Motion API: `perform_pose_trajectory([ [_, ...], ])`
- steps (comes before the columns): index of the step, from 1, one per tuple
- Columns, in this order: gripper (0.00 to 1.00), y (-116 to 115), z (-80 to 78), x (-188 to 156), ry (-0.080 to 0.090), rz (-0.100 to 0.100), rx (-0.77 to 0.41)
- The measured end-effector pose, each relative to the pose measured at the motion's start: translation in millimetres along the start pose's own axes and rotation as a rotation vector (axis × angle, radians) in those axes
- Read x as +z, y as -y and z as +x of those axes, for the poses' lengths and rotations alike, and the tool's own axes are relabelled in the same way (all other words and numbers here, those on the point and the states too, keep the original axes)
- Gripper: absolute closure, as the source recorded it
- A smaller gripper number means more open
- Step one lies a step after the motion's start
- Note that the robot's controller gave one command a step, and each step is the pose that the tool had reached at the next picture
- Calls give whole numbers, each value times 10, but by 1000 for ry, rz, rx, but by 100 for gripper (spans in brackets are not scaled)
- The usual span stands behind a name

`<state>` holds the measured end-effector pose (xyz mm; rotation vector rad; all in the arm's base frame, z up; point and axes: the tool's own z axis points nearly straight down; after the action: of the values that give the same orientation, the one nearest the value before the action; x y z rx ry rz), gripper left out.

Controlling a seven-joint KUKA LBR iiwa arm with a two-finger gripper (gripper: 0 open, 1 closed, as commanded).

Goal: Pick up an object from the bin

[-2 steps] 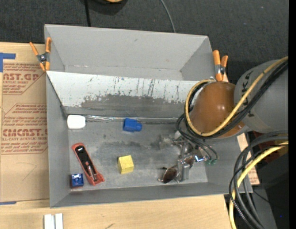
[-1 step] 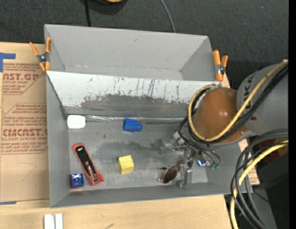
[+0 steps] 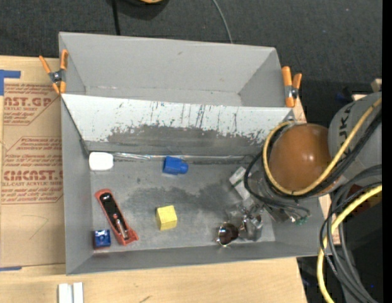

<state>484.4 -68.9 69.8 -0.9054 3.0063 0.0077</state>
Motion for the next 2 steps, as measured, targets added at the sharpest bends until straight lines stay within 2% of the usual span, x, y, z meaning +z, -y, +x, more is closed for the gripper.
perform_pose_trajectory([
  [2, 100, -3, 1, 2, 0, -1, 0],
])
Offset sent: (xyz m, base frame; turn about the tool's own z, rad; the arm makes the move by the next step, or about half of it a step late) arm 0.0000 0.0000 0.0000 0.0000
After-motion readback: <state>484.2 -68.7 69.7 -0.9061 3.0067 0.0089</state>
